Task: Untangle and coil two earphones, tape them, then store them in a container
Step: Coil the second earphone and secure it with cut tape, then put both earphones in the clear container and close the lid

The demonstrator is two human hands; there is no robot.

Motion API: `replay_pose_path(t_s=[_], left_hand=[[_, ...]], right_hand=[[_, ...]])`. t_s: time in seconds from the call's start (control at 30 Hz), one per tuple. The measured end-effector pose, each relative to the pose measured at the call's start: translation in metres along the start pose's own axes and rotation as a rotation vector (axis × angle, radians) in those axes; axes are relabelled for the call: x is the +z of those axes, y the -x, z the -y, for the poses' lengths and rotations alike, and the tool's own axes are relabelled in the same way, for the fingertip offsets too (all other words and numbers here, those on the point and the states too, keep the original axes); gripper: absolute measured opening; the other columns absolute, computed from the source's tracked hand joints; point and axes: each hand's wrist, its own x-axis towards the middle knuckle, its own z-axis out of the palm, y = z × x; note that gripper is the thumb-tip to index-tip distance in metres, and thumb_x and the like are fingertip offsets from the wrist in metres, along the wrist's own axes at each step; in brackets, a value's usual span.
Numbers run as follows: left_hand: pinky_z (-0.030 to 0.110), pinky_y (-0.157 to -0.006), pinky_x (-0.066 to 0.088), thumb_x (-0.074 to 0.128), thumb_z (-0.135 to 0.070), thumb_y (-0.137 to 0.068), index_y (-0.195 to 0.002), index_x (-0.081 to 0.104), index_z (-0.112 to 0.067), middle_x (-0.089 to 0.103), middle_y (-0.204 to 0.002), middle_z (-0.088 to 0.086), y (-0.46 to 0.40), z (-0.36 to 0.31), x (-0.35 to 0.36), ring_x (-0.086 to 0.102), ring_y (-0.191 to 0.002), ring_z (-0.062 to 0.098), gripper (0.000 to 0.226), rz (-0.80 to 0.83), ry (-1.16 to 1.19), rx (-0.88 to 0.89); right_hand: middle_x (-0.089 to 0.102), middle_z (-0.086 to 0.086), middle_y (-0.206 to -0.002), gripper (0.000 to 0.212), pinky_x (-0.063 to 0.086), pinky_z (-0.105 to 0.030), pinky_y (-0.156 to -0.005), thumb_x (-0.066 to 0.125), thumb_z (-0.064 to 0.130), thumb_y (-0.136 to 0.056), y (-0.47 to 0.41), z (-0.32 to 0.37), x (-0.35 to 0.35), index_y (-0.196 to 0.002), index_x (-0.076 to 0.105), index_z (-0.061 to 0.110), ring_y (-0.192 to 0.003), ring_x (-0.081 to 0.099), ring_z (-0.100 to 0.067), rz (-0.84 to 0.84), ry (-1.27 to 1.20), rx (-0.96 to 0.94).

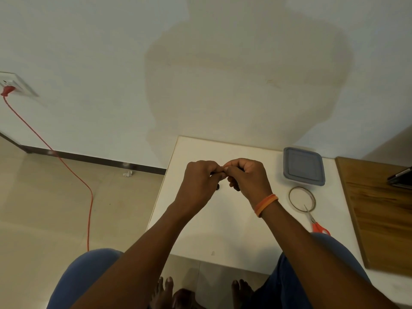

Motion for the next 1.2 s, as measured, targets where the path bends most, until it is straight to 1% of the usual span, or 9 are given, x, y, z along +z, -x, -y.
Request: replay_pose_path(t_s=[0.23, 0.47, 0.57, 0.7, 0.8, 0.87, 0.97, 1.1, 1.2], left_hand=[[0.017, -0.059, 0.042, 0.077, -0.011, -0.081, -0.081, 0.078, -0.011, 0.073, -0.074, -0.001, -0.005, 0.005, -0.008, 0.062, -0.070, 0.010, 0.001, 0.002, -0.030, 0.015], [0.005, -0.059, 0.041, 0.081, -0.011, -0.078, -0.084, 0.079, -0.014, 0.073, -0.075, -0.004, -0.004, 0.003, -0.007, 0.063, -0.075, 0.005, 0.007, -0.011, -0.016, 0.039], [0.005, -0.064, 0.040, 0.081, -0.012, -0.077, -0.086, 0.078, -0.017, 0.073, -0.077, -0.007, -0.005, 0.004, -0.008, 0.063, -0.073, 0.003, 0.011, -0.007, -0.043, 0.041], [0.019, -0.073, 0.044, 0.079, -0.013, -0.078, -0.091, 0.076, -0.018, 0.073, -0.081, -0.007, -0.006, 0.007, -0.008, 0.061, -0.079, 0.009, 0.014, 0.038, -0.160, 0.043], [0.029, -0.094, 0.041, 0.075, -0.014, -0.082, -0.090, 0.074, -0.016, 0.072, -0.082, -0.004, -0.006, 0.010, -0.006, 0.059, -0.084, 0.017, 0.008, 0.050, -0.235, 0.079], [0.033, -0.105, 0.036, 0.074, -0.014, -0.083, -0.090, 0.073, -0.014, 0.071, -0.083, -0.002, -0.005, 0.012, -0.003, 0.056, -0.087, 0.020, 0.008, 0.056, -0.294, 0.121], [0.038, -0.090, 0.045, 0.073, -0.011, -0.083, -0.095, 0.071, -0.011, 0.069, -0.089, 0.000, -0.001, 0.013, 0.003, 0.052, -0.097, 0.021, 0.012, 0.069, -0.338, 0.134], [0.024, -0.089, 0.040, 0.071, 0.000, -0.081, -0.123, 0.062, -0.010, 0.062, -0.121, 0.004, -0.002, 0.018, 0.005, 0.045, -0.121, 0.022, 0.044, 0.037, -0.375, 0.105], [0.018, -0.087, 0.032, 0.069, -0.003, -0.085, -0.128, 0.058, -0.015, 0.059, -0.129, 0.001, -0.006, 0.019, -0.001, 0.044, -0.123, 0.019, 0.045, -0.052, -0.306, -0.021]], right_hand=[[0.072, -0.020, -0.086, 0.031, 0.044, -0.035, -0.060, 0.046, 0.018, -0.099, -0.010, 0.001, -0.018, -0.094, 0.073, 0.004, -0.072, 0.066, -0.031, 0.241, -0.180, 0.180], [0.076, -0.002, -0.095, 0.017, 0.058, -0.032, -0.071, 0.066, 0.017, -0.090, -0.011, 0.004, -0.030, -0.104, 0.074, 0.022, -0.090, 0.073, -0.020, 0.415, 0.095, 0.038], [0.076, -0.004, -0.097, 0.022, 0.059, -0.035, -0.081, 0.064, 0.007, -0.089, -0.012, 0.004, -0.031, -0.108, 0.073, 0.016, -0.090, 0.073, -0.021, 0.403, 0.097, 0.017], [0.076, -0.009, -0.098, 0.021, 0.056, -0.029, -0.086, 0.057, 0.005, -0.094, -0.015, 0.004, -0.033, -0.108, 0.073, 0.008, -0.089, 0.073, -0.022, 0.402, 0.109, 0.018], [0.076, -0.009, -0.094, 0.020, 0.055, -0.021, -0.080, 0.059, 0.015, -0.095, -0.014, 0.003, -0.035, -0.107, 0.074, 0.007, -0.089, 0.073, -0.018, 0.432, 0.105, 0.038], [0.076, -0.006, -0.087, 0.015, 0.053, -0.018, -0.076, 0.068, 0.014, -0.089, -0.014, 0.001, -0.034, -0.101, 0.076, 0.009, -0.086, 0.072, -0.014, 0.417, 0.141, 0.031], [0.076, -0.004, -0.082, 0.015, 0.054, -0.020, -0.074, 0.079, 0.008, -0.077, -0.015, -0.006, -0.027, -0.091, 0.079, 0.013, -0.080, 0.070, -0.013, 0.352, 0.158, 0.046], [0.075, -0.004, -0.077, 0.014, 0.056, -0.025, -0.067, 0.082, 0.009, -0.072, -0.021, -0.023, -0.017, -0.084, 0.079, 0.016, -0.067, 0.066, -0.013, 0.150, 0.186, 0.081], [0.074, -0.005, -0.080, 0.016, 0.056, -0.024, -0.061, 0.081, 0.005, -0.072, -0.031, -0.042, -0.012, -0.086, 0.077, 0.012, -0.069, 0.066, -0.016, -0.059, 0.246, 0.072]])
